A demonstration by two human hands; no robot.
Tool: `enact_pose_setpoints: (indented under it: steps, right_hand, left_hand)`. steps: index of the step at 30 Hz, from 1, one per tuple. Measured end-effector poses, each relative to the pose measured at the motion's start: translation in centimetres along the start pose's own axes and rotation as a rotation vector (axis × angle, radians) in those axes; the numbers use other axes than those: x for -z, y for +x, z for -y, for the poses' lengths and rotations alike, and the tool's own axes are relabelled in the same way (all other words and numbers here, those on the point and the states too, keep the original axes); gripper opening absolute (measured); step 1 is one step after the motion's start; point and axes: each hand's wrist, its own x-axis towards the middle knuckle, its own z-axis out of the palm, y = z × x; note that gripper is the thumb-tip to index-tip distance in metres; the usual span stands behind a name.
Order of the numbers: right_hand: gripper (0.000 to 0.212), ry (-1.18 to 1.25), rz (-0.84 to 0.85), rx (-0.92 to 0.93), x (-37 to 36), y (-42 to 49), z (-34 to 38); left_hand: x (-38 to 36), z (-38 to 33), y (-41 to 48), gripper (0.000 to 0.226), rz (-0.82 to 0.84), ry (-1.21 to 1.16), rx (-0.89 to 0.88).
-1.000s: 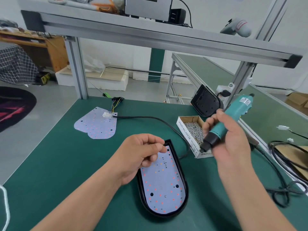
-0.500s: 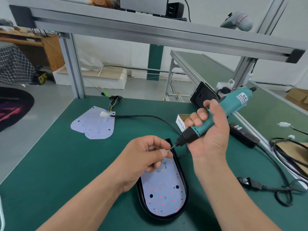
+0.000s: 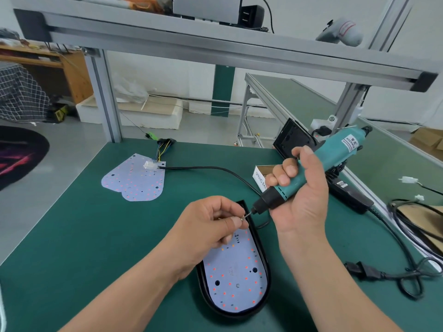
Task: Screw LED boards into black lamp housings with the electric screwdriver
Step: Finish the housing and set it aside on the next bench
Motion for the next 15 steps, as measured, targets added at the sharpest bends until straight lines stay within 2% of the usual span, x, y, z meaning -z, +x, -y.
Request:
enact_pose_setpoints:
  steps: [6, 15]
  right_hand:
    - [0.02, -0.035, -0.061, -0.003, 0.4, 0.3, -0.6]
    - [0.031, -0.008, -0.082, 0.023, 1.1, 0.0, -1.1]
  left_hand:
    - [-0.2, 0.0, 0.0, 0.02, -0.072, 0.128, -0.092]
    - [-0.4, -0.1, -0.2, 0.02, -0.055, 0.169, -0.043]
